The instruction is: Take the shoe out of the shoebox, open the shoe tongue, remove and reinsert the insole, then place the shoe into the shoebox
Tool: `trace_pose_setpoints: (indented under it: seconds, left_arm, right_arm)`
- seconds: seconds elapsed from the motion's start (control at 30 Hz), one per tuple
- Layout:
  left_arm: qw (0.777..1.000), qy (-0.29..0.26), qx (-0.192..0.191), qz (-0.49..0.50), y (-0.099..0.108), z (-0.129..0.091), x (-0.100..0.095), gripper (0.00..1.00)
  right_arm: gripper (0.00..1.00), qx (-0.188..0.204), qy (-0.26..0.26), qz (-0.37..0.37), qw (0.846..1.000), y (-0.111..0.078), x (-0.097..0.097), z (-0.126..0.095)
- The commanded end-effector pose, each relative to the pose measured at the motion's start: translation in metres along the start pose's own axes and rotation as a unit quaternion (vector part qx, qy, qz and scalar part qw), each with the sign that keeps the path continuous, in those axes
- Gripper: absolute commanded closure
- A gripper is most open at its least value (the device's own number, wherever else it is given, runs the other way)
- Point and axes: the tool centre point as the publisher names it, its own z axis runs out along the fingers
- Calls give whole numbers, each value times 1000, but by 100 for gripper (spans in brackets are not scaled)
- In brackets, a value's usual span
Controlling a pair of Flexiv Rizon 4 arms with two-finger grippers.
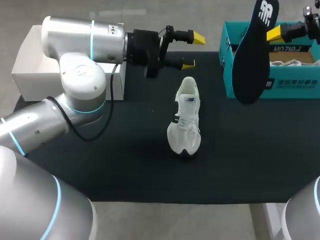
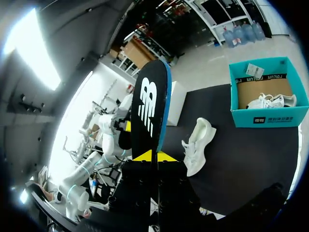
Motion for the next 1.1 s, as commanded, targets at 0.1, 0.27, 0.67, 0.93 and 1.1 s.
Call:
trace_pose_setpoints:
  seconds: [0.1, 0.27, 0.67, 0.93, 1.1]
  left_arm:
    - [999, -36, -10, 19, -4, 6, -4, 0]
    - [998, -65, -4, 15, -4, 11, -12, 0]
    - [993, -113, -5, 42, -5, 18, -29, 0]
    - [991, -124, 1, 57, -16, 35, -39, 0]
    - [992, -118, -3, 52, -18, 38, -34, 0]
  right_arm:
    - [100, 130, 4, 24, 991, 54, -7, 17]
    - [100, 168, 15, 41, 985, 54, -9, 32]
    - [100, 229, 7, 50, 972, 55, -9, 72]
    - [100, 256, 10, 64, 965, 59, -14, 94]
    - [100, 279, 2, 79, 957, 64, -21, 106]
